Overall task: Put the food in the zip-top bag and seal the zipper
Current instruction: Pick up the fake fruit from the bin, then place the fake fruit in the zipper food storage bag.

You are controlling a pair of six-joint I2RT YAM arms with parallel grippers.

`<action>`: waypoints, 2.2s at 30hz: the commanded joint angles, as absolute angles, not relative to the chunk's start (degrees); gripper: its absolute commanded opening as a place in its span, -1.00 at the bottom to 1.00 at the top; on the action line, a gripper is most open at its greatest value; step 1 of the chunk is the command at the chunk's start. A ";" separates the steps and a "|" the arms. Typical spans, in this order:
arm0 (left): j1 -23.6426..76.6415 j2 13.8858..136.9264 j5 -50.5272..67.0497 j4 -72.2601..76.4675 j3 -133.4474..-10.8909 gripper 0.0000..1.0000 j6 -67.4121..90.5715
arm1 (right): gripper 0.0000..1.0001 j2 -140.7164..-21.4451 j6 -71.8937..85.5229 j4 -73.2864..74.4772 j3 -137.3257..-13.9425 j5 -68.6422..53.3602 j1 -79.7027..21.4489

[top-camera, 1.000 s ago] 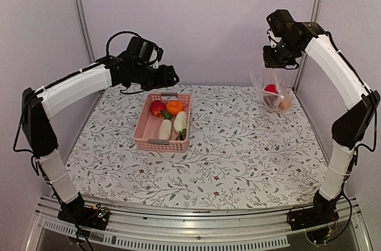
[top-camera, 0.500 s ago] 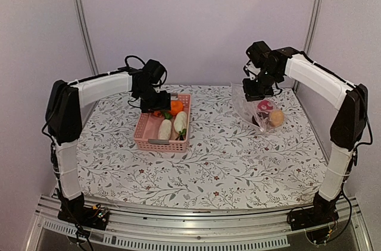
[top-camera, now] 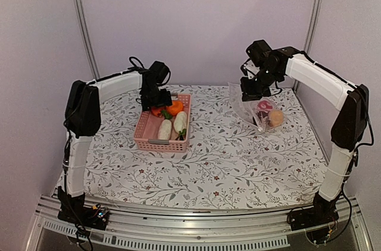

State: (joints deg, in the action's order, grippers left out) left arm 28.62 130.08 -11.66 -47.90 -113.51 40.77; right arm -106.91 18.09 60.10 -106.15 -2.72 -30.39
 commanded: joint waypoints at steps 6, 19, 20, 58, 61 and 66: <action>26.39 134.47 -14.58 -46.68 -117.05 0.67 42.89 | -1.00 -104.70 17.75 61.38 -106.52 -4.83 -30.86; 23.99 140.15 -13.48 -47.30 -122.26 0.35 40.85 | -1.00 -104.41 18.19 60.80 -105.93 -4.71 -30.85; 23.91 139.99 -13.24 -47.29 -122.28 0.30 40.57 | -1.00 -104.41 18.19 60.71 -105.85 -4.60 -30.85; 39.11 108.36 37.40 -13.90 -102.34 -0.14 30.86 | -1.00 -104.59 21.65 57.02 -108.68 -12.52 -32.17; 40.39 109.91 37.91 -13.72 -103.57 -0.14 30.57 | -1.00 -106.05 22.27 56.83 -110.66 -14.52 -32.18; 41.02 112.34 33.99 -15.33 -104.74 -0.19 31.15 | -1.00 -106.81 23.22 56.76 -113.65 -16.06 -32.17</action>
State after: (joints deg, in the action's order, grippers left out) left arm 40.40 109.62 35.31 -15.44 -103.37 31.68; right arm -105.65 21.91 57.47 -111.04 -13.61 -31.83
